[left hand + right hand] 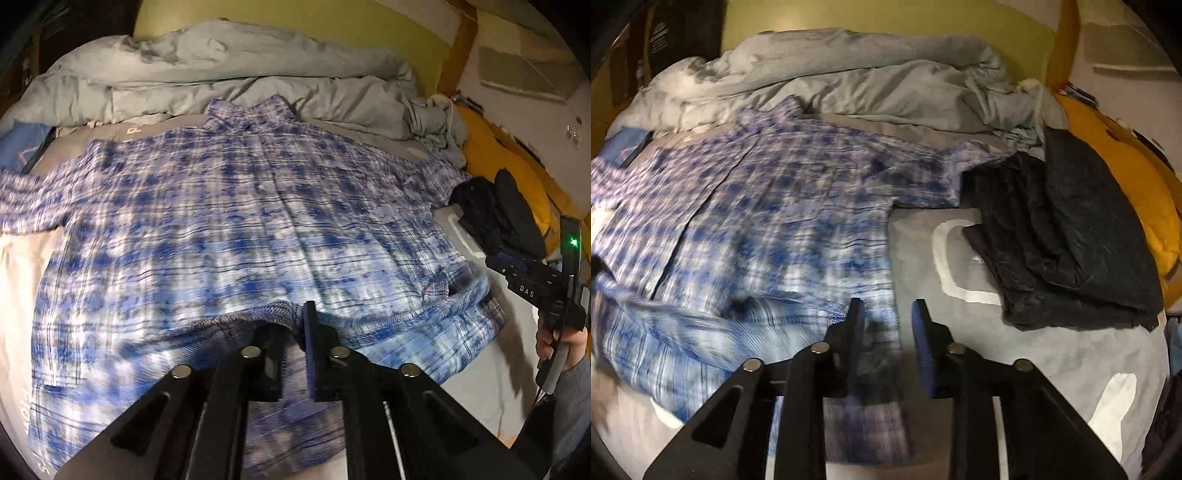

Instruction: Fold large clothes

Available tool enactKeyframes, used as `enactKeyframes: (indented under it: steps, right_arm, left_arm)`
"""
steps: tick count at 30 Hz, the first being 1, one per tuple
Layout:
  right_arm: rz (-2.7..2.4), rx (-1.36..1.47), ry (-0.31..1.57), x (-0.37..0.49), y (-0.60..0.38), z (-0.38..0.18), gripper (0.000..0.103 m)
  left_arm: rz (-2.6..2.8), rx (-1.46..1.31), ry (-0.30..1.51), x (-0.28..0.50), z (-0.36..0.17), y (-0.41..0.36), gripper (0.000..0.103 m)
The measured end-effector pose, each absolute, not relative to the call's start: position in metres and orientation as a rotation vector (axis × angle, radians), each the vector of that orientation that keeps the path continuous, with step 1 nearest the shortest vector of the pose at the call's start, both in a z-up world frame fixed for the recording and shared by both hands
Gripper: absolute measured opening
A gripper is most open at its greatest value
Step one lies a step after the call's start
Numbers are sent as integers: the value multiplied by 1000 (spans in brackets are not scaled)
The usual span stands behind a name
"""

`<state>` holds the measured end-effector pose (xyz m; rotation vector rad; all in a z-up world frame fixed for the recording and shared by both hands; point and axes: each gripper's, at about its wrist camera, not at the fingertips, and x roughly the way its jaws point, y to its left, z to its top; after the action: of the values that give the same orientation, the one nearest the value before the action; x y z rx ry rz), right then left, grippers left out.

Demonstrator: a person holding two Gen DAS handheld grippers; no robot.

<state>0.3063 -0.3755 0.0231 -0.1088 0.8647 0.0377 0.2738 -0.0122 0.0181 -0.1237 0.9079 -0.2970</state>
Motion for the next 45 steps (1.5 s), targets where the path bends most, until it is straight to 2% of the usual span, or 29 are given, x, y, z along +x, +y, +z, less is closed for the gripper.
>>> enactKeyframes:
  steps: [1, 2, 3, 5, 6, 8, 13, 16, 17, 19, 20, 23, 25, 26, 27, 29, 36, 41, 45]
  right_arm:
    - [41, -98, 860, 305, -379, 25, 42]
    - [42, -87, 845, 301, -383, 29, 51]
    - [44, -81, 831, 297, -387, 32, 57]
    - [41, -71, 798, 289, -393, 39, 66]
    - [35, -67, 789, 287, -396, 41, 71]
    - [28, -39, 782, 284, -404, 45, 74]
    - [94, 52, 858, 295, -410, 30, 76]
    - [117, 6, 906, 301, -397, 13, 76]
    - [120, -27, 917, 303, -391, 9, 75]
    - [133, -77, 937, 304, -382, 0, 63]
    - [135, -98, 946, 305, -378, -4, 56]
    - [137, -128, 963, 308, -372, -14, 54]
    - [127, -147, 976, 310, -371, -20, 47]
    - [122, -156, 982, 310, -370, -23, 34]
    - [115, -163, 982, 310, -370, -24, 17]
    - [89, -161, 953, 308, -373, -20, 1]
    - [54, -51, 682, 292, -395, 33, 0]
    - [-8, 15, 666, 318, -407, 40, 0]
    - [-9, -22, 738, 332, -403, 25, 1]
  left_arm:
    - [-297, -130, 898, 270, 19, -1, 22]
    - [-283, -123, 891, 265, 19, 5, 35]
    - [-249, -105, 875, 258, 21, 16, 55]
    - [-182, -80, 821, 244, 27, 42, 76]
    - [-157, -77, 798, 238, 29, 57, 77]
    - [-112, -90, 790, 232, 33, 87, 77]
    - [13, -162, 806, 224, 33, 161, 78]
    - [39, -130, 882, 225, 17, 184, 78]
    - [35, -129, 898, 225, 13, 186, 78]
    - [8, -142, 950, 224, -1, 194, 78]
    - [-3, -144, 967, 224, -6, 195, 76]
    - [-32, -127, 1041, 223, -24, 194, 66]
    - [-35, -113, 1075, 222, -36, 193, 49]
    - [-31, -102, 1072, 220, -38, 188, 31]
    - [-27, -91, 1056, 218, -37, 187, 15]
    - [-20, -62, 997, 214, -29, 185, 5]
    - [14, -47, 722, 217, 35, 184, 4]
    - [29, -90, 631, 253, 59, 190, 4]
    - [69, -36, 720, 283, 39, 182, 4]
